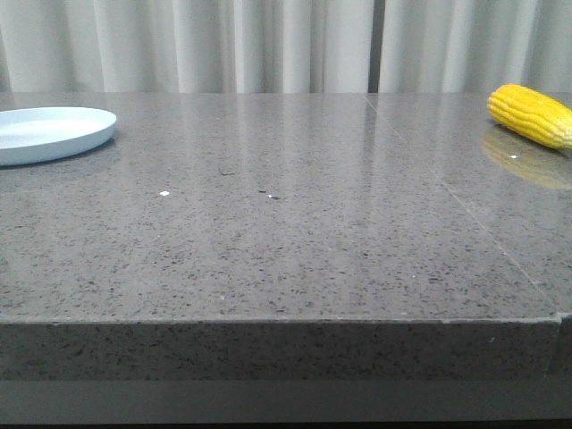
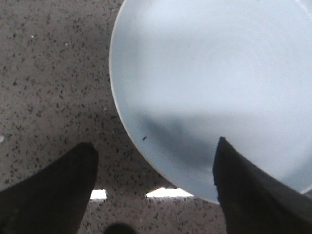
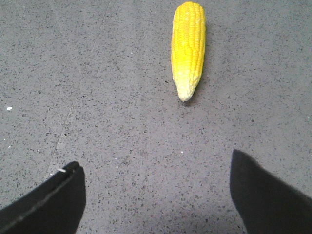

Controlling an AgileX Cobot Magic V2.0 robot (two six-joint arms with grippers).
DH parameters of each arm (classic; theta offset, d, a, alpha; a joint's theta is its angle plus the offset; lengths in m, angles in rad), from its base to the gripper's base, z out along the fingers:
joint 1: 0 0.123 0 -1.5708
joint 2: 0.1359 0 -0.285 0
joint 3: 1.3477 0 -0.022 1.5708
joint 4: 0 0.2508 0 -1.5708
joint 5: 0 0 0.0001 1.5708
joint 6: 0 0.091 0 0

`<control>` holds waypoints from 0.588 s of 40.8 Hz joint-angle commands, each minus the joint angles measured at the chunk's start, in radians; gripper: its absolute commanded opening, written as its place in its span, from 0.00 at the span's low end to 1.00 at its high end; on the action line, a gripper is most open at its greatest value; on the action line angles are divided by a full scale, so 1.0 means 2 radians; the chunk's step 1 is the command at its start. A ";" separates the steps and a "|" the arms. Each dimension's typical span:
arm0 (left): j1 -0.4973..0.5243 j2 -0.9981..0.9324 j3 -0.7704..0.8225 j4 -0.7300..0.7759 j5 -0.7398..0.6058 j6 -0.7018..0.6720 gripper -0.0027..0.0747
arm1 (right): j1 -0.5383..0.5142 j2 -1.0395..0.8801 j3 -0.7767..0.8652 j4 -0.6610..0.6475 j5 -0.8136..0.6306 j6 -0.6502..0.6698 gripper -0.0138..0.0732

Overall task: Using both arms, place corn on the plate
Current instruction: 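Move the left gripper down onto the rim of the white plate, then grip the plate rim with the left gripper and slide it toward the table center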

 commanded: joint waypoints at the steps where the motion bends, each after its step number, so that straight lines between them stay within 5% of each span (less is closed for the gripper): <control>1: 0.001 0.000 -0.031 -0.013 -0.019 0.001 0.59 | -0.002 0.000 -0.018 0.002 -0.036 -0.003 0.88; 16: 0.000 0.041 -0.041 -0.015 -0.056 0.001 0.48 | -0.002 0.000 -0.018 0.002 -0.036 -0.003 0.88; 24: 0.000 0.043 -0.041 -0.015 -0.063 0.001 0.20 | -0.002 0.000 -0.018 0.002 -0.036 -0.003 0.88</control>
